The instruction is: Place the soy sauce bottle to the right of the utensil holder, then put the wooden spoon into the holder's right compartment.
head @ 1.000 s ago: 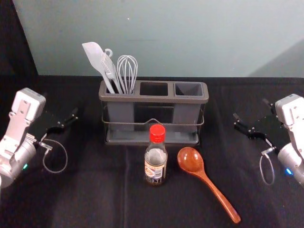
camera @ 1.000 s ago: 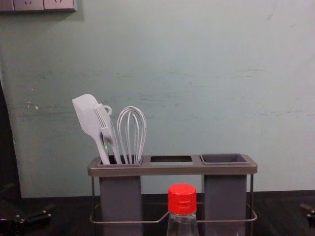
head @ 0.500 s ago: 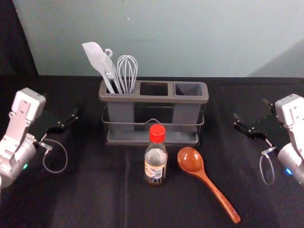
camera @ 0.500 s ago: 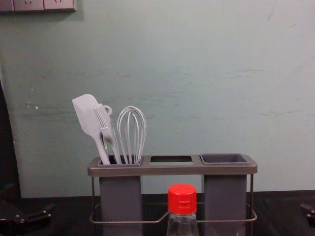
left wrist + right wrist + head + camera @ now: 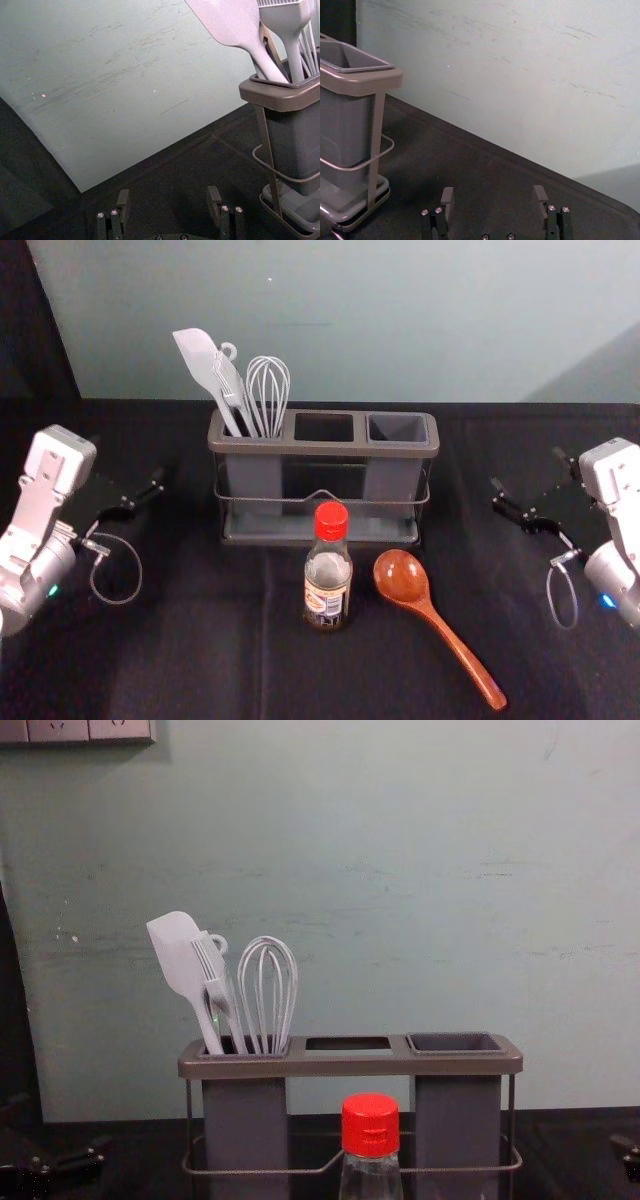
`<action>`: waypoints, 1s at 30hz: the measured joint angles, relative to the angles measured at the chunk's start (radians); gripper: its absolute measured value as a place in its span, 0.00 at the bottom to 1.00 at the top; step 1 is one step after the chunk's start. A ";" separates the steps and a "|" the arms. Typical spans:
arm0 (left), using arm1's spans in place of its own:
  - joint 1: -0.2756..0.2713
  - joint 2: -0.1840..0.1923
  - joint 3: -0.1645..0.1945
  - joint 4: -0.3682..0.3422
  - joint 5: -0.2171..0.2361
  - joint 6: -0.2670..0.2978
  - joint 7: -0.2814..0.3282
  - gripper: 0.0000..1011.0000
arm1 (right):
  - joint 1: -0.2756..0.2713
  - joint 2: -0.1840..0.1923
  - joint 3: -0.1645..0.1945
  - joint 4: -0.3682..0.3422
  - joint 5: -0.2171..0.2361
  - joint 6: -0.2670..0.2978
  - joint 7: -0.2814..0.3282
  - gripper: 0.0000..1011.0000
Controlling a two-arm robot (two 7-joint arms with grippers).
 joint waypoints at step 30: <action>0.000 0.000 0.000 0.000 0.000 0.000 0.000 0.99 | -0.268 0.026 0.039 -0.356 -0.002 0.002 0.020 0.99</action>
